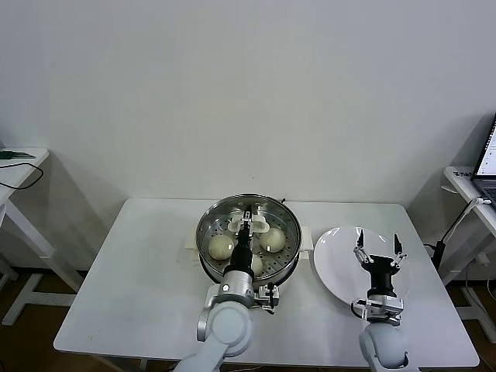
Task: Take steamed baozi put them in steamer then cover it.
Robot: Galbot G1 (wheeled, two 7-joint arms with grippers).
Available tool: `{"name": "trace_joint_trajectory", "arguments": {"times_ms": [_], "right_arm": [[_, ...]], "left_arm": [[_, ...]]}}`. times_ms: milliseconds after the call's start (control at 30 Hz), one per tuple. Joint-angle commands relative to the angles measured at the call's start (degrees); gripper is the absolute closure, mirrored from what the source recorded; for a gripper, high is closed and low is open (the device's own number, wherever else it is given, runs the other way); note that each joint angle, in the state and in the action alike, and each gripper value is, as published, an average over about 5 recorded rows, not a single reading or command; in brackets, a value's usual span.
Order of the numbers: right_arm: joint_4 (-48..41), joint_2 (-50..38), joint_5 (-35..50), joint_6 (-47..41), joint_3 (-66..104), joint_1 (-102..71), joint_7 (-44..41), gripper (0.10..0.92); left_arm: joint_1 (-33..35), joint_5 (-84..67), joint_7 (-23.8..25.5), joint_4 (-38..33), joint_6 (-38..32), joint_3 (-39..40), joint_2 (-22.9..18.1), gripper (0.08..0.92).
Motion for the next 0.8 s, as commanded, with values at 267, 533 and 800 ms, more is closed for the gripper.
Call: {"name": "trace_joint_trajectory", "arguments": {"times_ms": [267,533,800], "right_arm": [[0.19,0.18,-0.09,-0.45,-0.48,0.73,0.11,0.203],[1.62,-0.77,1.60,-2.74,-0.45,-0.03,-0.15,0.203],[4.89,-2.07,6.10,-8.62,-1.25,-2.71,-1.04,0.203]], "left_arm": [[4.18,-4.14,-0.09,-10.71,2.18,1.11,4.24,0.313],[9.71,-14.80,-0.73,-22.15,1.75,-1.67,9.27,0.179],[21.77,-47.74,-10.03,-28.89,-7.42,-24.26,9.24,0.177]]}}
